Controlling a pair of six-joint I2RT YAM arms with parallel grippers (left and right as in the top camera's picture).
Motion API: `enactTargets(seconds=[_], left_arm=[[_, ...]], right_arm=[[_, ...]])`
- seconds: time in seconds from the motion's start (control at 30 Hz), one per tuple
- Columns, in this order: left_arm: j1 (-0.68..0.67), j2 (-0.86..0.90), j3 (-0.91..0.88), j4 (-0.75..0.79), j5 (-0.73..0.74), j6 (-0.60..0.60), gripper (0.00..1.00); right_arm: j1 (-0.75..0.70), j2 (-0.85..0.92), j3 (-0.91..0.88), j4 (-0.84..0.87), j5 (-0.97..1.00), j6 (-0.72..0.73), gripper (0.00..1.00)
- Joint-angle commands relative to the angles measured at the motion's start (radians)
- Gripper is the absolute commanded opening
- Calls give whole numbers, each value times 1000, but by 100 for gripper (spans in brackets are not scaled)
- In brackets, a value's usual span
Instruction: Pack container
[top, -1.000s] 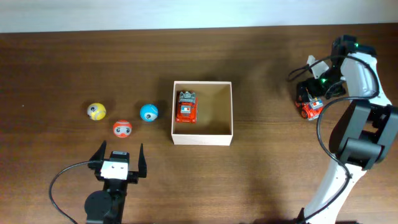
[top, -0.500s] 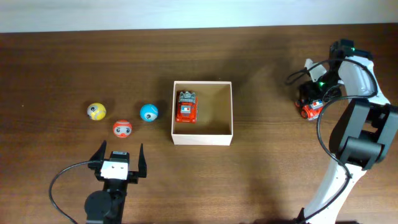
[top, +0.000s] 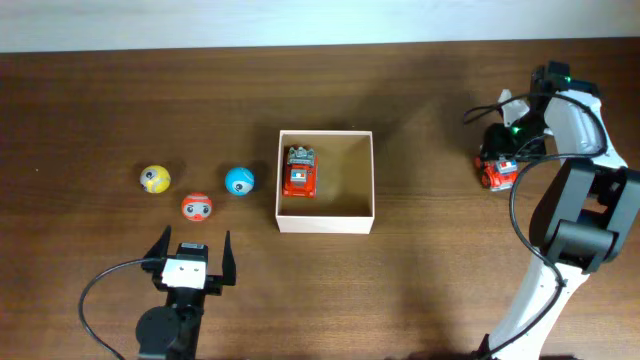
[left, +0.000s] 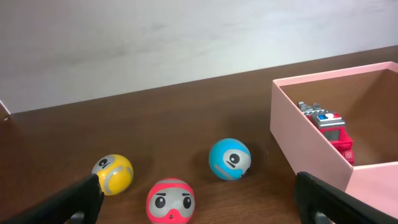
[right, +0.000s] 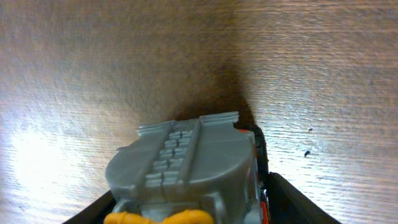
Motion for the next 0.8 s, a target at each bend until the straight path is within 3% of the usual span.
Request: enactTargets(seconds=[0.0, 0.27, 0.77], left_arm=[[5, -8, -5, 2, 11, 13, 99], [5, -8, -5, 2, 11, 13, 99], [5, -8, -5, 2, 11, 13, 99]], right_arm=[[-5, -24, -10, 7, -40, 149, 54], [1, -24, -10, -4, -44, 335, 51], [34, -24, -10, -3, -43, 59, 51]])
